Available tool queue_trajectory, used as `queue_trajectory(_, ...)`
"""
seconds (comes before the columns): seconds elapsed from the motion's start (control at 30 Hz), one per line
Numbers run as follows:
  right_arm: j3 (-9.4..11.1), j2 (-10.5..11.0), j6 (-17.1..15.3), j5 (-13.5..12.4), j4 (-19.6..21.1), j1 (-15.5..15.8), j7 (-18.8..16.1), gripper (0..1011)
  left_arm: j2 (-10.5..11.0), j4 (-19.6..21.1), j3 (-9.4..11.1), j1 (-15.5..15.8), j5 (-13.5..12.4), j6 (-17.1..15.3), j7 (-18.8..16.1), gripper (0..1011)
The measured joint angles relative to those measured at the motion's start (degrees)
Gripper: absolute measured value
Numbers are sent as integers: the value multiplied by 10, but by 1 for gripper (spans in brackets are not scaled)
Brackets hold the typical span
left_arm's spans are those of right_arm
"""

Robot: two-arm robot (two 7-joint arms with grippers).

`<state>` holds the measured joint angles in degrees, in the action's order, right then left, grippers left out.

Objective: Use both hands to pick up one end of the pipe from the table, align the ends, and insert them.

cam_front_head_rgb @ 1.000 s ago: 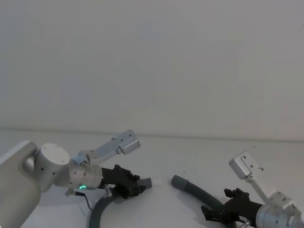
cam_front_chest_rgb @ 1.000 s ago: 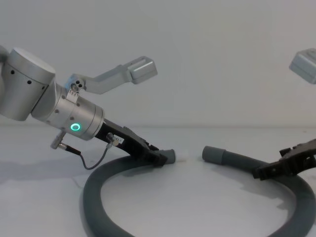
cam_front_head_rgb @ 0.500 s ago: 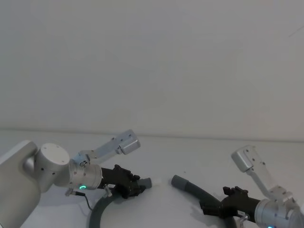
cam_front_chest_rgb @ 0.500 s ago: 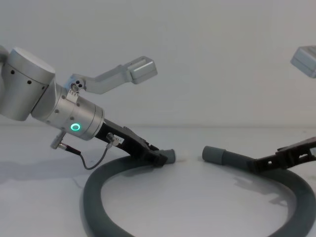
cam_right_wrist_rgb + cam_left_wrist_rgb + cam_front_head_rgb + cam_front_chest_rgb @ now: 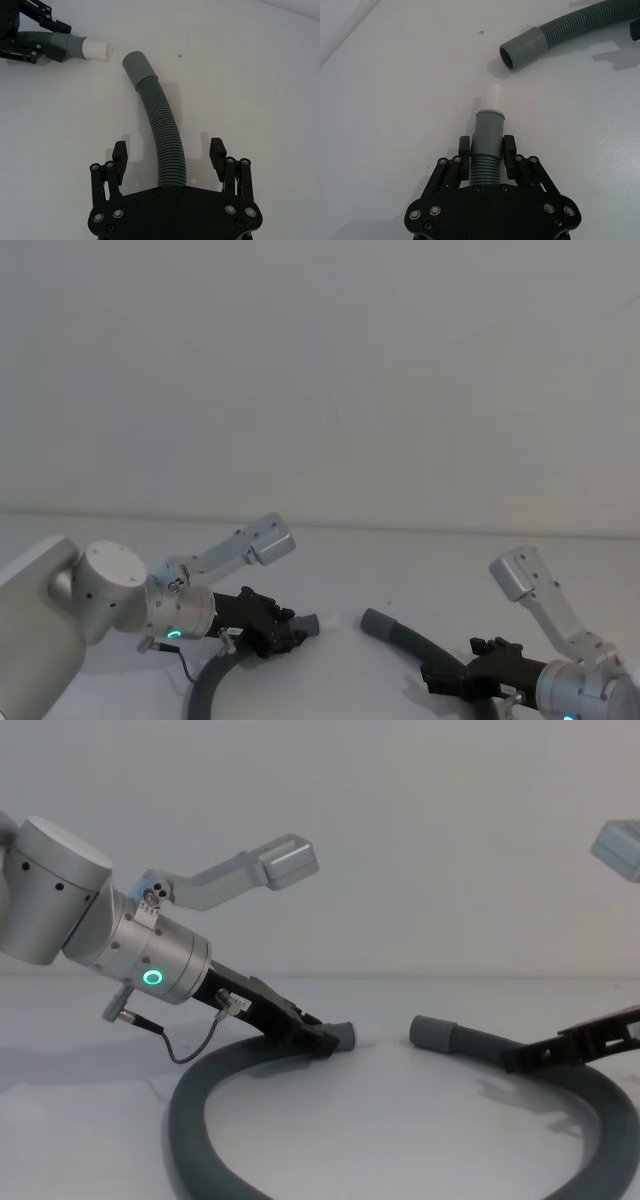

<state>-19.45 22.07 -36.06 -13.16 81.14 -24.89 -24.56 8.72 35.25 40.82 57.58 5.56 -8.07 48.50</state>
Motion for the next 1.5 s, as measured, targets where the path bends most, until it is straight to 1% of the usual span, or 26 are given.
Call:
queue_trajectory(0.47,-6,4,0,-3,-1,1,5,994,0,0,0,0,0,0,0,363)
queue_trajectory(0.5,-6,4,0,-3,-1,1,5,957,0,0,0,0,0,0,0,360)
queue_trajectory(0.53,-6,4,0,-3,-2,1,5,957,0,0,0,0,0,0,0,360)
queue_trajectory(0.6,-7,4,1,-4,-2,2,5,884,0,0,0,0,0,0,0,360)
queue_trajectory(0.67,-7,5,1,-4,-2,2,5,870,0,0,0,0,0,0,0,360)
queue_trajectory(0.7,-7,5,1,-4,-2,2,6,815,0,0,0,0,0,0,0,360)
queue_trajectory(0.73,-7,5,1,-4,-2,2,6,781,0,0,0,0,0,0,0,360)
queue_trajectory(0.87,-8,5,2,-4,-2,2,6,678,0,0,0,0,0,0,0,360)
queue_trajectory(1.0,-8,5,2,-4,-2,2,6,541,0,0,0,0,0,0,0,360)
queue_trajectory(1.03,-8,5,2,-4,-2,2,6,526,0,0,0,0,0,0,0,363)
queue_trajectory(1.07,-8,5,2,-4,-2,2,6,457,0,0,0,0,0,0,0,360)
queue_trajectory(1.1,-8,5,2,-4,-2,2,6,457,0,0,0,0,0,0,0,360)
queue_trajectory(1.17,-8,6,2,-5,-2,2,7,386,0,0,0,0,0,0,0,360)
queue_trajectory(1.2,-8,6,2,-5,-2,2,7,326,0,0,0,0,0,0,0,360)
queue_trajectory(1.33,-9,6,2,-5,-2,2,7,252,0,0,0,0,0,0,0,360)
queue_trajectory(1.5,-9,6,2,-5,-2,2,7,214,0,0,0,0,0,0,0,360)
